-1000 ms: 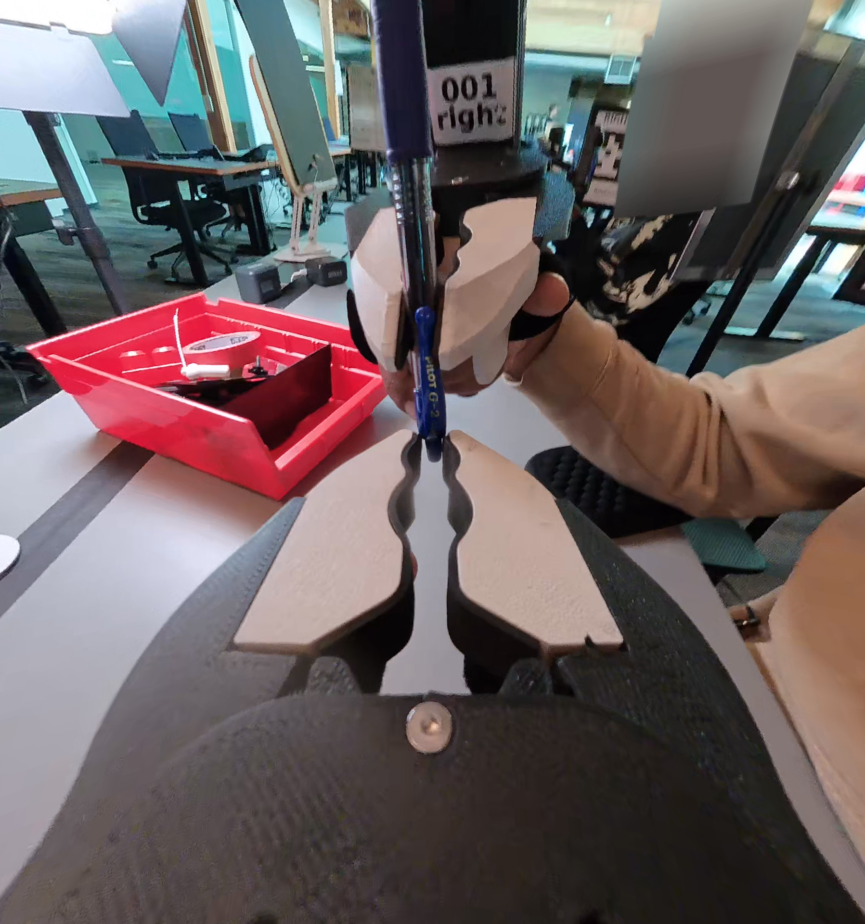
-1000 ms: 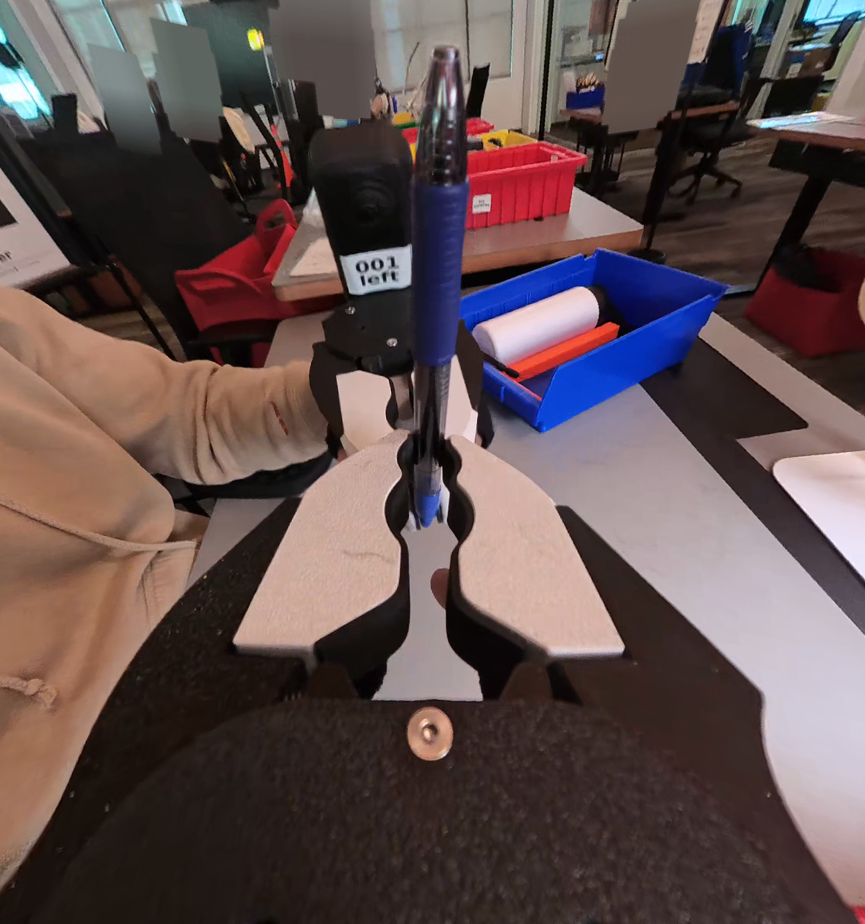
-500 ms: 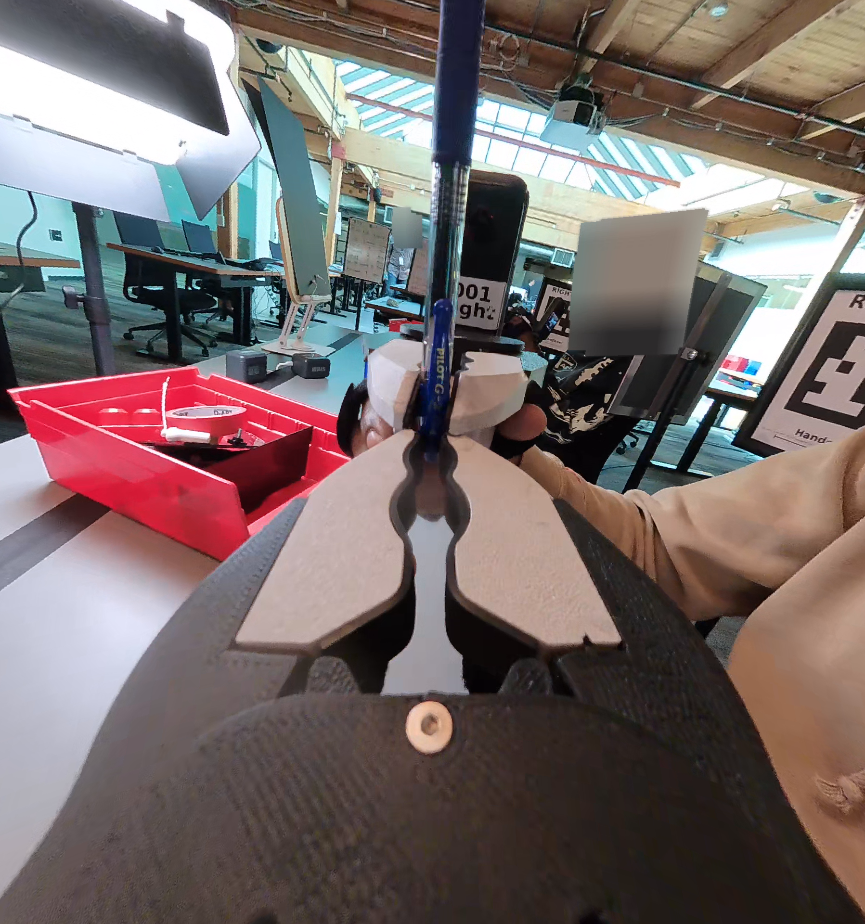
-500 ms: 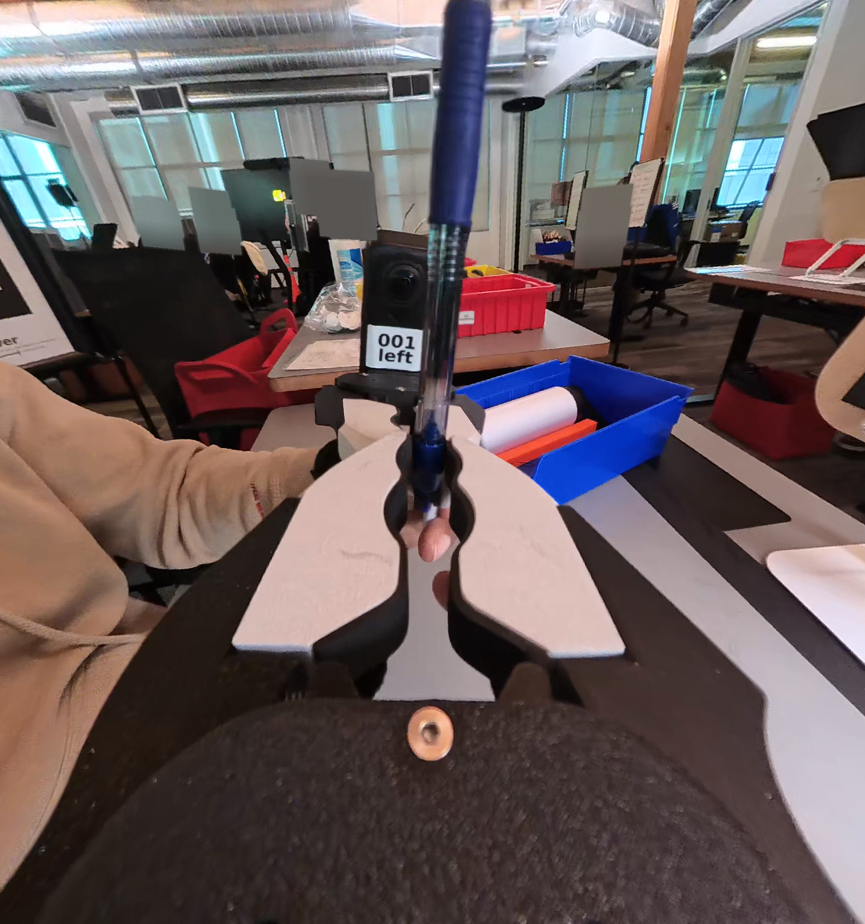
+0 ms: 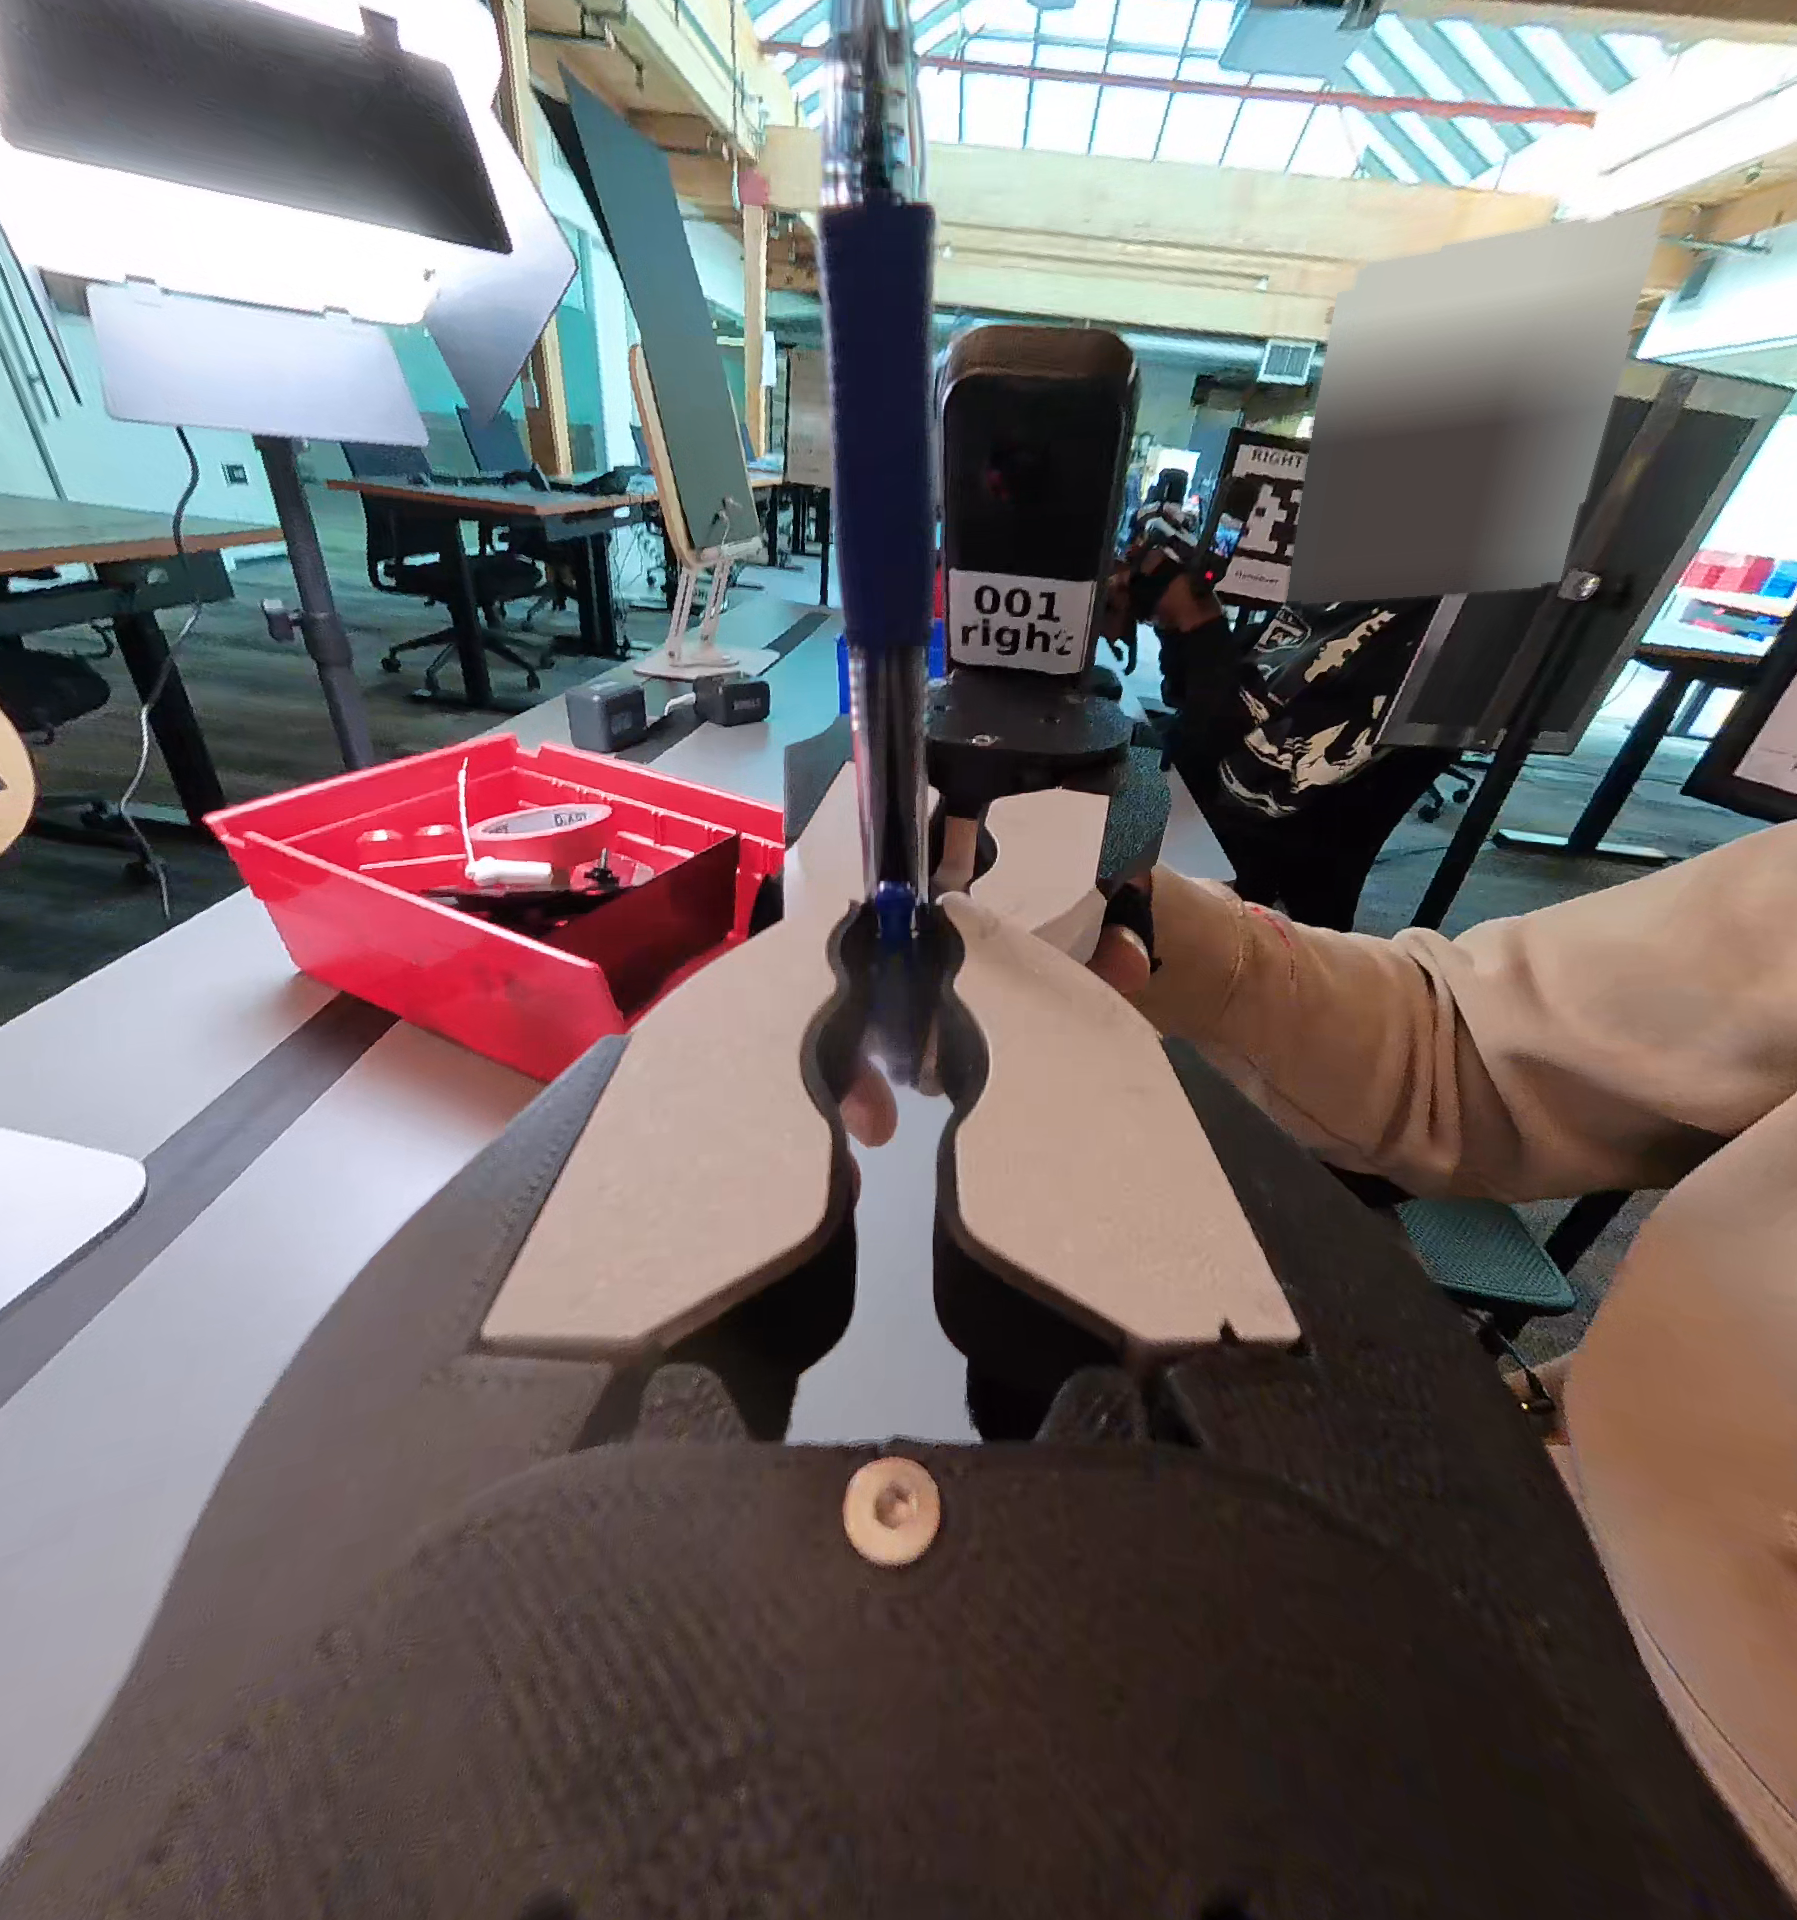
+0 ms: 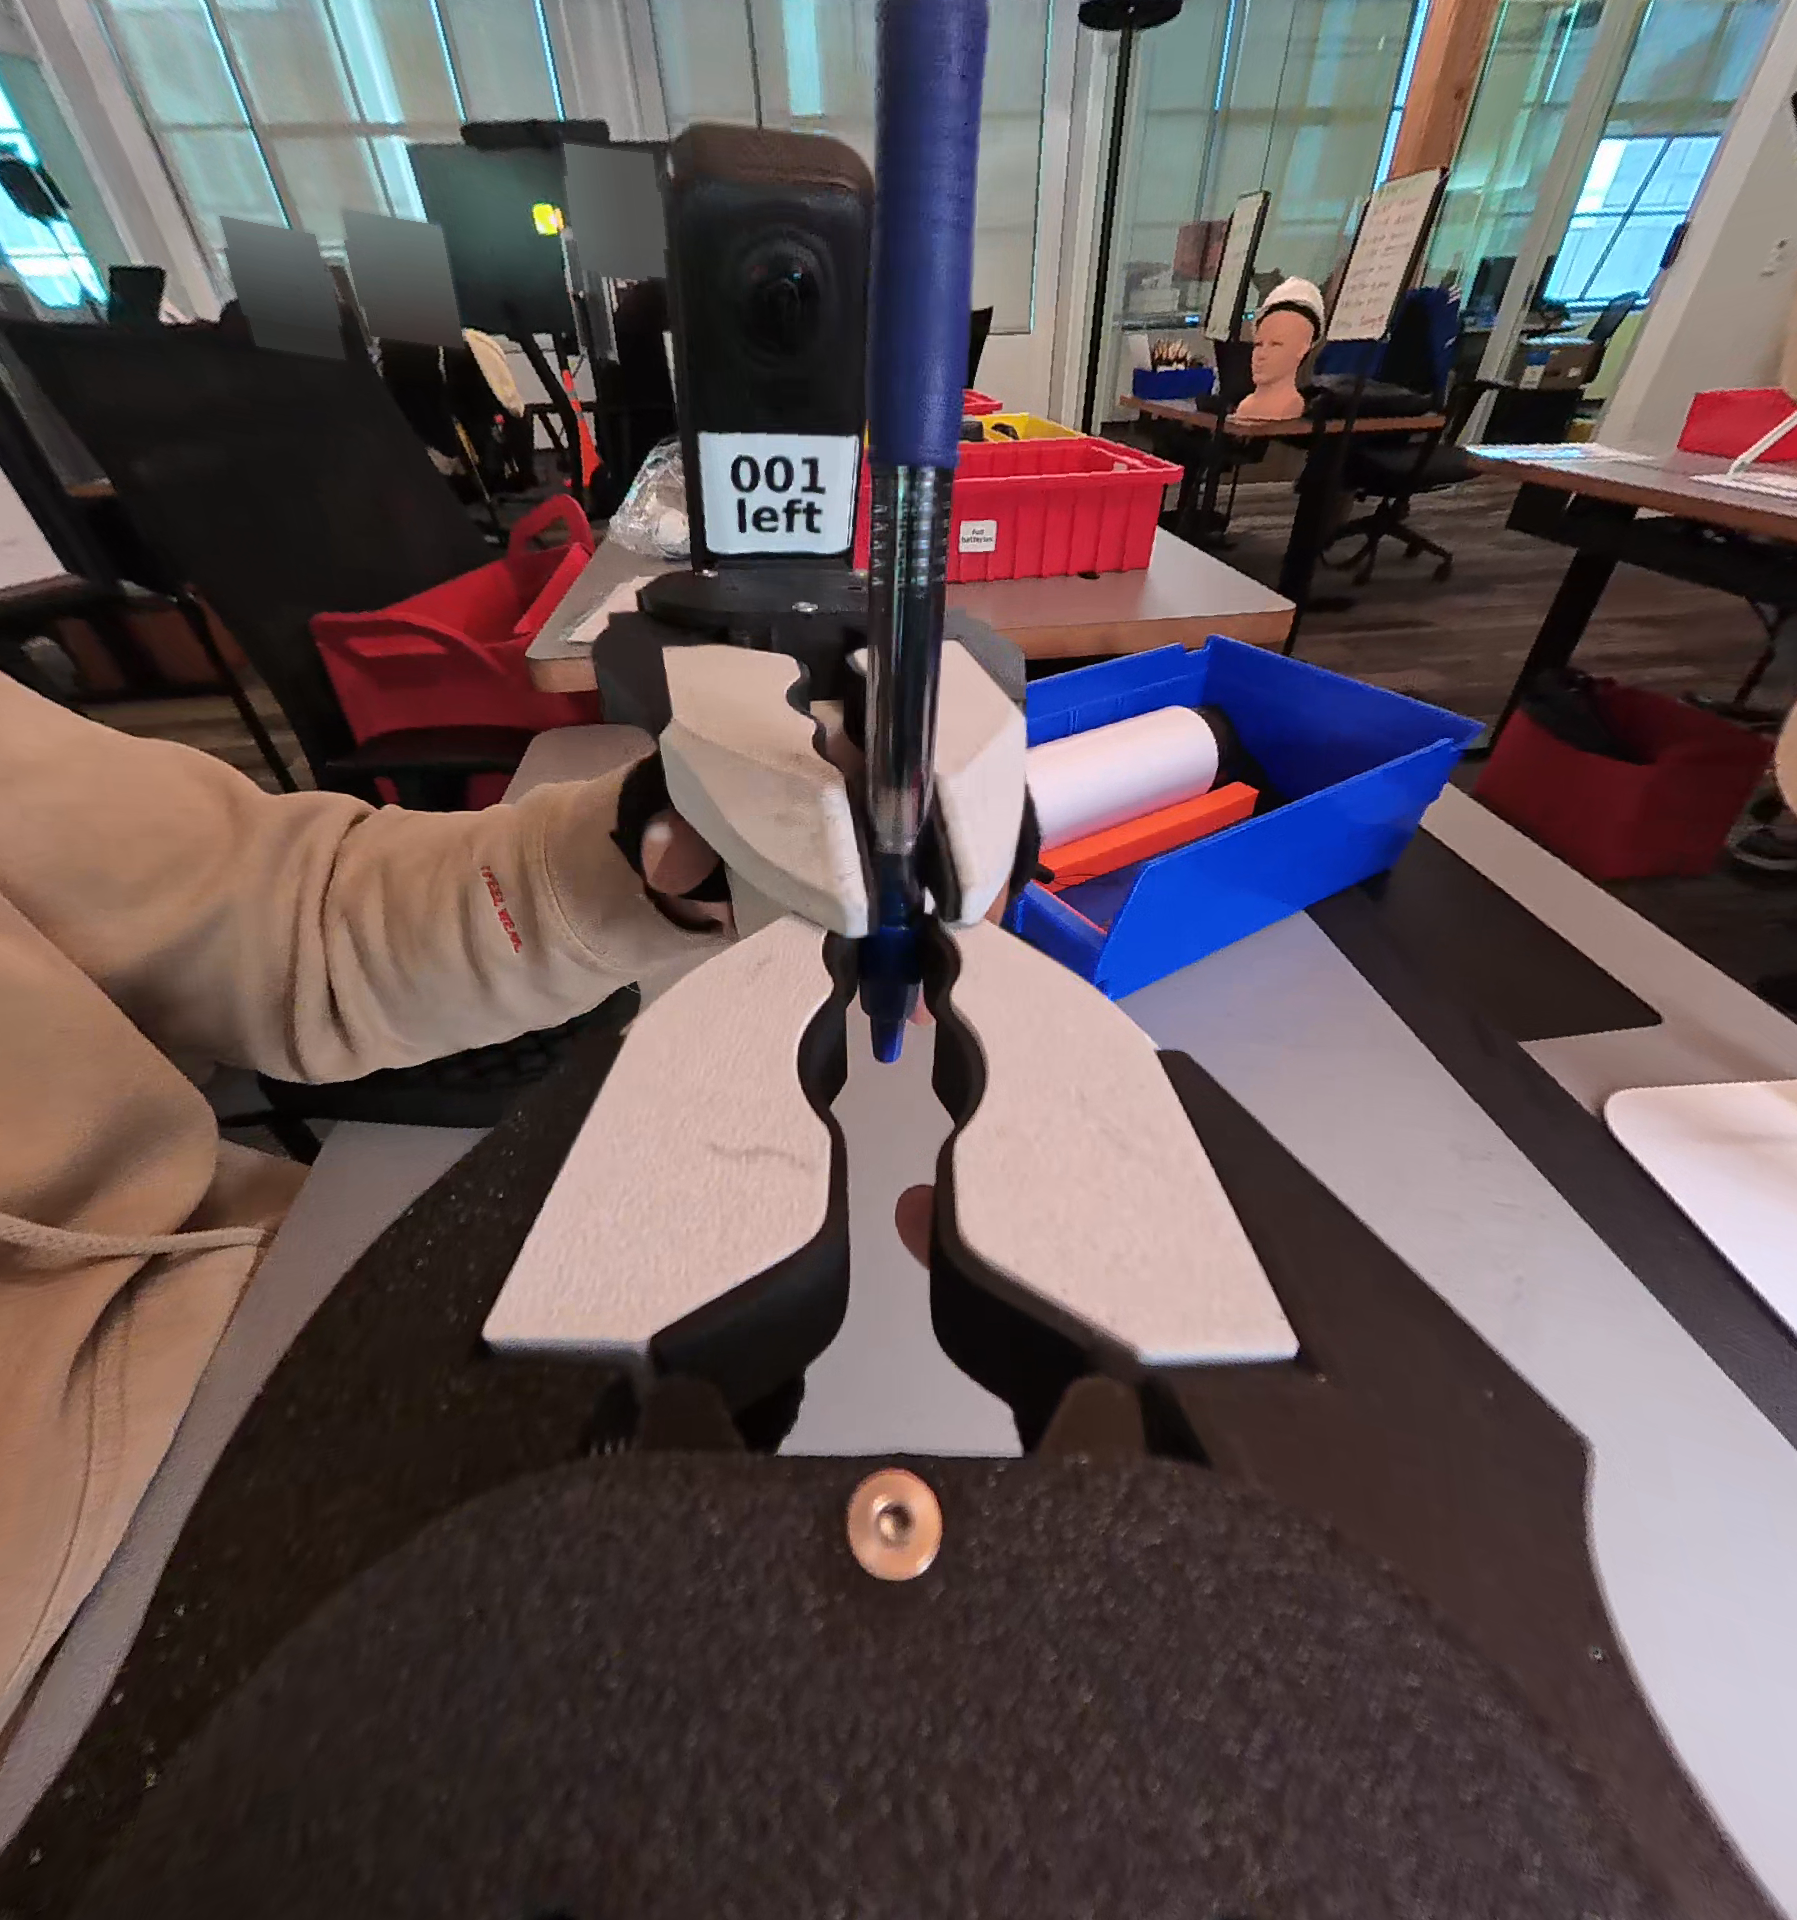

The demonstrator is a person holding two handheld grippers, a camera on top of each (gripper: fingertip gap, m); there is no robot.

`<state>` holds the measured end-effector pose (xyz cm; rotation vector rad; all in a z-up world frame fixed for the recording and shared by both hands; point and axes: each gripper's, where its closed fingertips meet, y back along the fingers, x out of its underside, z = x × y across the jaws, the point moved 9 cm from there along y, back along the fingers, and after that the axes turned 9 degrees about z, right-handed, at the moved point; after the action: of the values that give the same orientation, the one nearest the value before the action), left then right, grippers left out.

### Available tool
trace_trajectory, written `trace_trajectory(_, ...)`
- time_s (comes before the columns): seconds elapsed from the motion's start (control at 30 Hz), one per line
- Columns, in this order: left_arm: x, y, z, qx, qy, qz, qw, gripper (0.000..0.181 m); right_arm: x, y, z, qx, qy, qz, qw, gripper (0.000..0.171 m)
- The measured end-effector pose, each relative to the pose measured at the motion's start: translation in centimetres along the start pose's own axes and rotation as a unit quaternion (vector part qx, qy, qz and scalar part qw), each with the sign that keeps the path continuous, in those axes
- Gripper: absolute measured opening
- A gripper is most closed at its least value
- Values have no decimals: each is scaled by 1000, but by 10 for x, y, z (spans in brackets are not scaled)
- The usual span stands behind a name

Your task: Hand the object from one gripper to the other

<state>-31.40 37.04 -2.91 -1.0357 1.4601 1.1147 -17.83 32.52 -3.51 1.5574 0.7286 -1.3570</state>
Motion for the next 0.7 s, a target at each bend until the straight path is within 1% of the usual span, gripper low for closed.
trace_trajectory(0.07,-1,2,2,-7,1,9,1000,10,0,3,-2,8,4,10,1000,12)
trace_trajectory(0.13,-1,6,5,-10,5,22,1000,11,-1,16,-6,26,18,22,999,30)
trace_trajectory(0.17,1,6,6,-9,7,35,999,10,-4,25,-8,28,19,12,999,31)
trace_trajectory(0.27,8,-2,7,0,11,75,997,10,-13,41,-6,22,9,-37,999,26)
trace_trajectory(0.3,11,-6,6,5,10,86,996,10,-14,39,-4,16,11,-35,999,26)
trace_trajectory(0.37,15,-14,3,13,8,102,995,11,-9,25,-1,15,19,-2,1000,25)
trace_trajectory(0.4,17,-15,2,15,7,108,994,11,-5,18,-1,19,22,18,999,19)
trace_trajectory(0.43,17,-15,2,13,4,112,994,11,-2,13,-1,15,23,21,999,10)
trace_trajectory(0.5,16,-12,2,14,3,106,994,11,-2,12,-3,-1,9,10,1000,10)
trace_trajectory(0.53,14,-9,3,14,7,95,995,14,-2,14,-3,-6,5,5,1000,10)
trace_trajectory(0.57,10,-4,5,10,9,73,997,23,-3,18,-4,-4,5,-3,1000,10)
trace_trajectory(0.6,6,1,5,9,11,51,999,26,-4,22,-6,-2,3,-13,1000,10)
trace_trajectory(0.7,-5,13,3,10,11,11,1000,27,-3,25,-8,-1,-1,-2,1000,10)
